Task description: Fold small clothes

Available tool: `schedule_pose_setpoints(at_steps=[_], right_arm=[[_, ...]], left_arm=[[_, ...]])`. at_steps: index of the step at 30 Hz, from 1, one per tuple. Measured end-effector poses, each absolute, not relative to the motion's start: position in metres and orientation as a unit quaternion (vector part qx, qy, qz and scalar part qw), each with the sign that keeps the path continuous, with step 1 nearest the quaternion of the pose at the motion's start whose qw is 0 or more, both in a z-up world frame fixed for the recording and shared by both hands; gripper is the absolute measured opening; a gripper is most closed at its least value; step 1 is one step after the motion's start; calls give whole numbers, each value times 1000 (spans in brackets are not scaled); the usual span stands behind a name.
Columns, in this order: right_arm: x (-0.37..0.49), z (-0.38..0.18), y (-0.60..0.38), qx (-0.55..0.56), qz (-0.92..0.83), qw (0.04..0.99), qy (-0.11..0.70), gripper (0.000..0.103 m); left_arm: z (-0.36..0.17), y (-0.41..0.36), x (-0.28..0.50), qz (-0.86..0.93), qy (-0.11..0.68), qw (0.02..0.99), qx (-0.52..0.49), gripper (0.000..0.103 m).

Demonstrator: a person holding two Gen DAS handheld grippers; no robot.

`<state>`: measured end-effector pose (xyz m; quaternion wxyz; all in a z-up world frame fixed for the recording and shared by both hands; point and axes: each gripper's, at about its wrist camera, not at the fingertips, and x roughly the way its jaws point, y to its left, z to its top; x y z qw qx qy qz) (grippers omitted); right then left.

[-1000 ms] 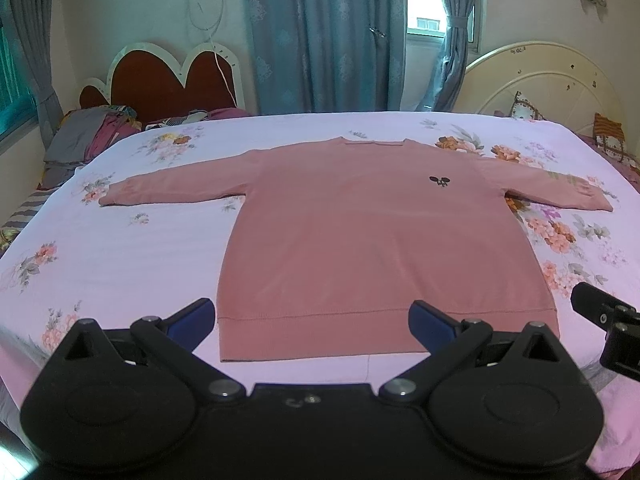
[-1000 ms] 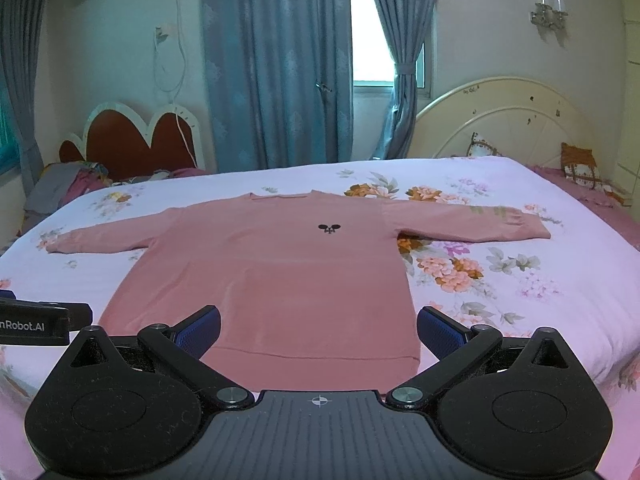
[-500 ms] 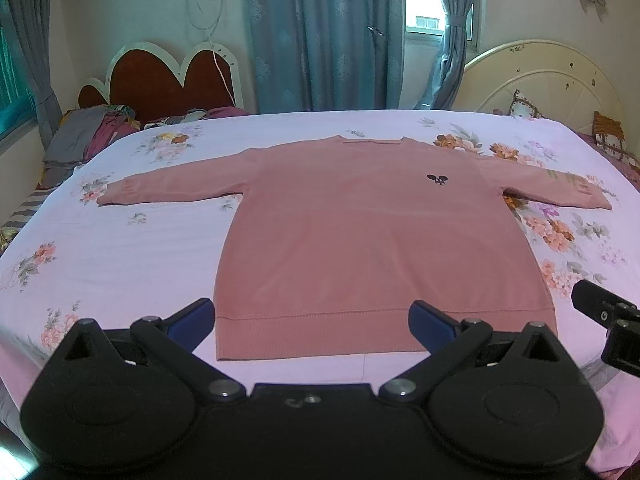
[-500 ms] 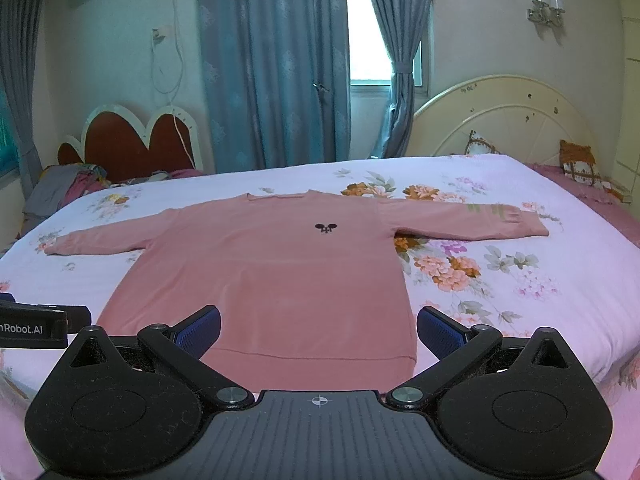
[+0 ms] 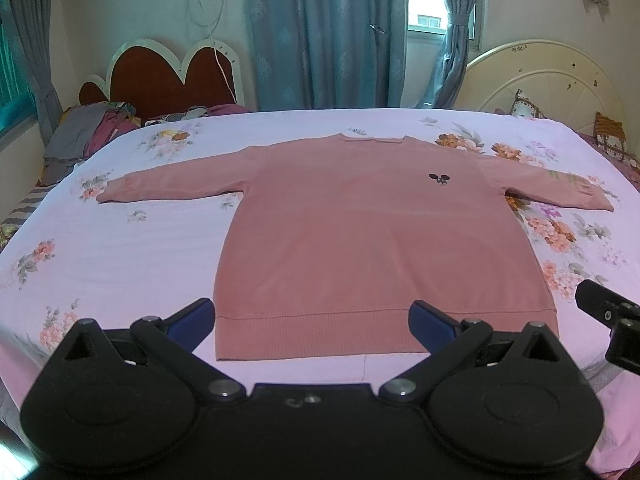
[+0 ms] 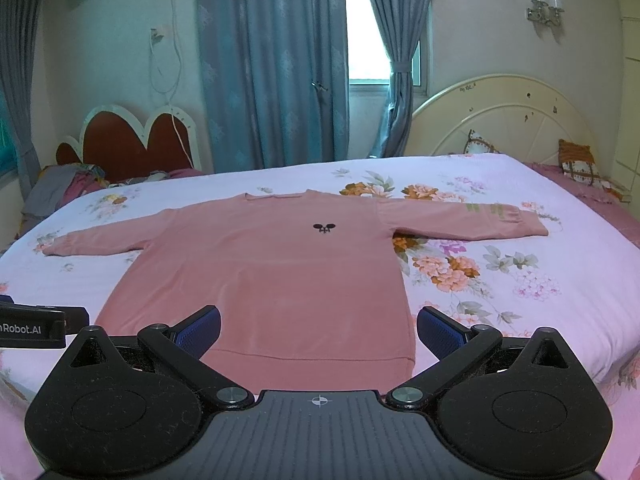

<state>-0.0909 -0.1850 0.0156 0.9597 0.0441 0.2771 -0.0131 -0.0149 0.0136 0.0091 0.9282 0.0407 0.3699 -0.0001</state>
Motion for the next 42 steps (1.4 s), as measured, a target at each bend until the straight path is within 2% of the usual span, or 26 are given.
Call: schedule_pose_setpoints(at_steps=[42], right_arm=[[-69,5,-200,56,-27,954,292,103]], left_arm=[[0,10,12,12,391,920,39,103]])
